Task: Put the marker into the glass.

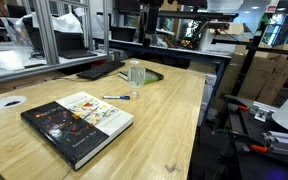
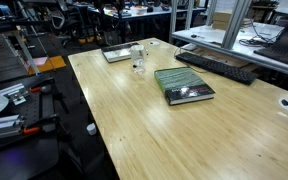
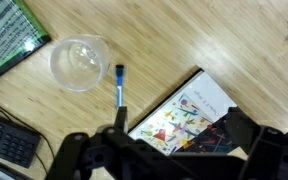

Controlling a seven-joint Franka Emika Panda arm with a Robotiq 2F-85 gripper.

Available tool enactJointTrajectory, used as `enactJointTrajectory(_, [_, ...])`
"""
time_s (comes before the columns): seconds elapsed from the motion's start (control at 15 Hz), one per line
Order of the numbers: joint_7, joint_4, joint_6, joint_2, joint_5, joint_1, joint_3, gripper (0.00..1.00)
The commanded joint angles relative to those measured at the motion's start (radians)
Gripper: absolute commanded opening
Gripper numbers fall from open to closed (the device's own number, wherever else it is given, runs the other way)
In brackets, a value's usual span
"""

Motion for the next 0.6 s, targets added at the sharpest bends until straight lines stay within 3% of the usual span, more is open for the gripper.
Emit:
enactJointTrajectory(0.0, [-0.025,0.003,0.003,0.014,0.005,0.011,-0.002,1.00])
enactJointTrajectory(0.4, [-0.048,0.015,0.010,0.033,0.005,0.014,0.001,1.00])
enactJointTrajectory(0.53, [-0.115,0.078,-0.030,0.103,0.086,0.001,0.004,1.00])
